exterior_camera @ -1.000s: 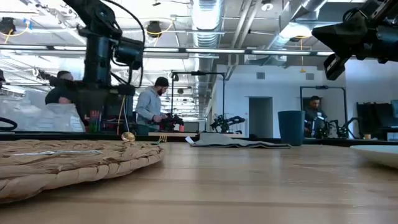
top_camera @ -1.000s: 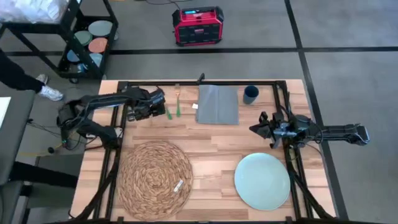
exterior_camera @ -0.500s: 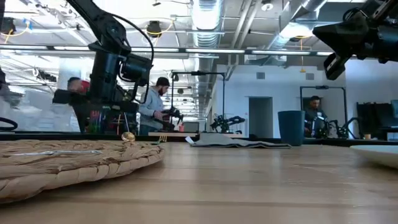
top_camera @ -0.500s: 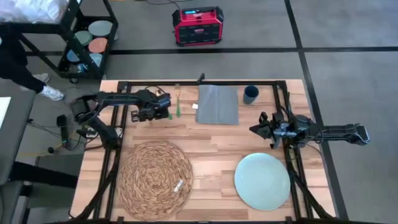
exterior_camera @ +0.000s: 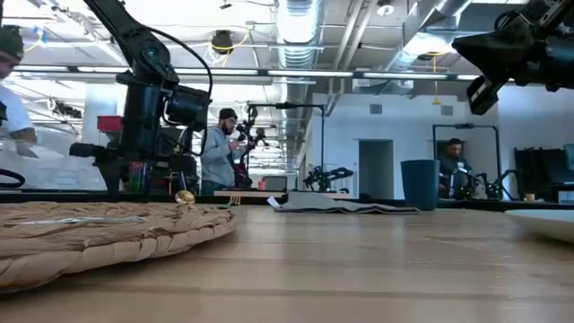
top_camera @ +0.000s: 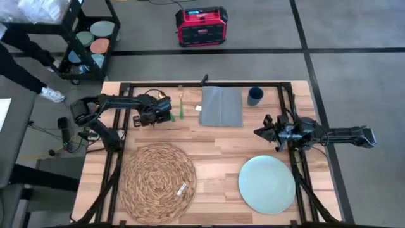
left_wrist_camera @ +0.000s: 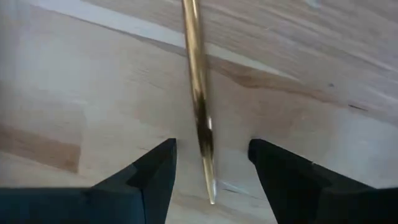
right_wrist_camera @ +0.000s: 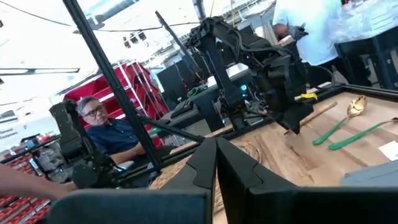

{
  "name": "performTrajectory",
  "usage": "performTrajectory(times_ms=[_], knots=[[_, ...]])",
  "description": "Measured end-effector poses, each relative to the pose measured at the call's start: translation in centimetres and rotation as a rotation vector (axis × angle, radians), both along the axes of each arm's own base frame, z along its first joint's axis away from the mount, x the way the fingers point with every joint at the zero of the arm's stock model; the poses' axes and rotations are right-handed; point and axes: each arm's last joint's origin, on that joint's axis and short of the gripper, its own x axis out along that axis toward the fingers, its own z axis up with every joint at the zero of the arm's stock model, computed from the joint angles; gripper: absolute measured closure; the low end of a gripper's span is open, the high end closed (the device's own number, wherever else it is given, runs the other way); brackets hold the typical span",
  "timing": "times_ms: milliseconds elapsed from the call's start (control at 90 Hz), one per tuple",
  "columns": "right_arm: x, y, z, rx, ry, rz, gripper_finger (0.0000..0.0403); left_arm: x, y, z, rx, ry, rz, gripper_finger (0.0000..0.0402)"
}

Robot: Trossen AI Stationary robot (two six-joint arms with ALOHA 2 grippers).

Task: Set table place
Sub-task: Put the gold table knife to the left of the brown table mat

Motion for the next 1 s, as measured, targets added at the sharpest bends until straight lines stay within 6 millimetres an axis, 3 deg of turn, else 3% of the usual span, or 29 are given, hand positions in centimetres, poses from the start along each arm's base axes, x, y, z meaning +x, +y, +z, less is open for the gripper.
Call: performTrajectory(times_ms=[144, 444, 700, 1000], knots=[[0.0, 0.0, 0.0, 0.005, -0.001, 0.001, 0.0403, -0.1, 0.0, -0.2, -0.001, -0.011, 0.003, 0.0239], [0.0, 0.0, 0.1, 0.007, -0.006, 0.002, 0.0403, 0.2, 0.1, -0.3, 0.005, -0.038, -0.037, 0.0387], [0.0, 0.0, 0.1, 0.099, -0.005, 0.029, 0.0403, 0.9, -1.5, 0.9, 0.077, -0.092, -0.052, 0.0399], [0.0, 0.1, 0.1, 0.077, -0.004, 0.037, 0.0403, 0.7, -8.2, 4.1, 0.051, -0.176, -0.032, 0.0401]])
